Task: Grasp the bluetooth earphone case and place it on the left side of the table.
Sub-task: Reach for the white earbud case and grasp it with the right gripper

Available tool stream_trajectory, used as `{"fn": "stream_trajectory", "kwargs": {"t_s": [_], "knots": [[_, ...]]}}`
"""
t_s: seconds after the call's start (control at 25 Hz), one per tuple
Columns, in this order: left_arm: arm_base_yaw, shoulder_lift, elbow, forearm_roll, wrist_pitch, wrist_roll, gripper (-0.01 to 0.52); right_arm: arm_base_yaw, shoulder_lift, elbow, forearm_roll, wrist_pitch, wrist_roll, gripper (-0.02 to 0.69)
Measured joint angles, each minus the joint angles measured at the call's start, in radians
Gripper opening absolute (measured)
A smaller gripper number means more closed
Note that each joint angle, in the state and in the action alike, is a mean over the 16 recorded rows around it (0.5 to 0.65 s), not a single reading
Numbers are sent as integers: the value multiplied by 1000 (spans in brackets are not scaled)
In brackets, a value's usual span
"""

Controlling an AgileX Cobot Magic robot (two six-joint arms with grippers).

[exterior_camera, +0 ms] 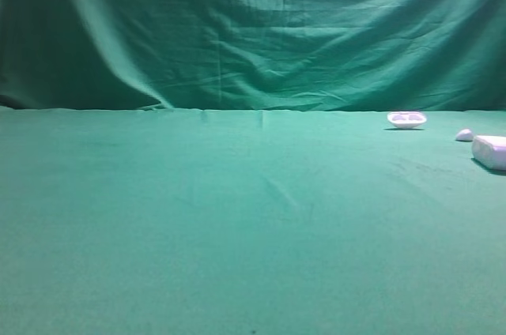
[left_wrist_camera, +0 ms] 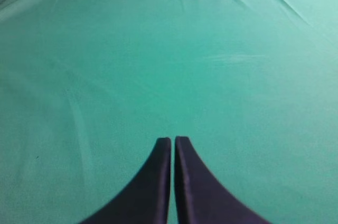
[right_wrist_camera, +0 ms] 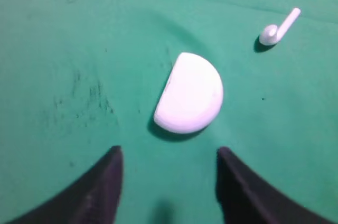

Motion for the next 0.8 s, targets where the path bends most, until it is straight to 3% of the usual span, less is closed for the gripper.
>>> {"fn": "stream_trajectory", "kwargs": {"t_s": [0.2,0.36,0.52,0.8], "knots": [[0,0,0,0,0,0,0,0,128,-40,-1,-54,24,561],[0,0,0,0,0,0,0,0,206,-67,-5,-79,42,606],[0,0,0,0,0,0,0,0,260,-87,-18,-92,51,580],[0,0,0,0,0,0,0,0,301,-101,-50,-102,53,460]]}}
